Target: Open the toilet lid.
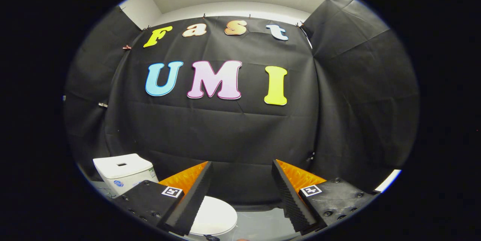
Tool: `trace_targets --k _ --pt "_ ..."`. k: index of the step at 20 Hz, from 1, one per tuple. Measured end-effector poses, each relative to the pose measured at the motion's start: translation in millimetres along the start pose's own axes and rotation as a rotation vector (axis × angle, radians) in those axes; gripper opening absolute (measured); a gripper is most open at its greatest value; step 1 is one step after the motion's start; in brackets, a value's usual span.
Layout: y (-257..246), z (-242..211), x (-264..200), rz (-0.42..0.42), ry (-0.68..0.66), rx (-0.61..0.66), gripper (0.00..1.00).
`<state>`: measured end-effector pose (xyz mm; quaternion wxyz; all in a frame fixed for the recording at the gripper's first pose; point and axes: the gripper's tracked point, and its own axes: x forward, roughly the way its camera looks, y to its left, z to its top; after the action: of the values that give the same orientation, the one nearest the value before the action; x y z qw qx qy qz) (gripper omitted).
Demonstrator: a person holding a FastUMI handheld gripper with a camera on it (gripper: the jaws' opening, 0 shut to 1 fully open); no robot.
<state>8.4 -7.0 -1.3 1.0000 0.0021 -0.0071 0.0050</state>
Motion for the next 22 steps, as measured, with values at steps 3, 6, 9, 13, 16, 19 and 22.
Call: trace_targets --k 3,6,9,13,16,19,22 --pt "6.5 3.6 -0.7 0.020 -0.013 0.024 0.98" --pt "12.9 -0.8 -2.8 0.037 0.009 0.018 0.98" --pt "15.7 9.8 -6.8 0.047 -0.007 0.001 0.98" --pt "27.2 12.3 -13.0 0.070 -0.016 -0.016 0.98" --pt "32.6 2.5 -11.9 0.070 -0.002 0.068 0.98" --pt "29.3 2.1 -14.2 0.046 0.005 0.125 0.98" --pt "20.9 1.1 -14.1 0.014 -0.013 0.103 0.98"
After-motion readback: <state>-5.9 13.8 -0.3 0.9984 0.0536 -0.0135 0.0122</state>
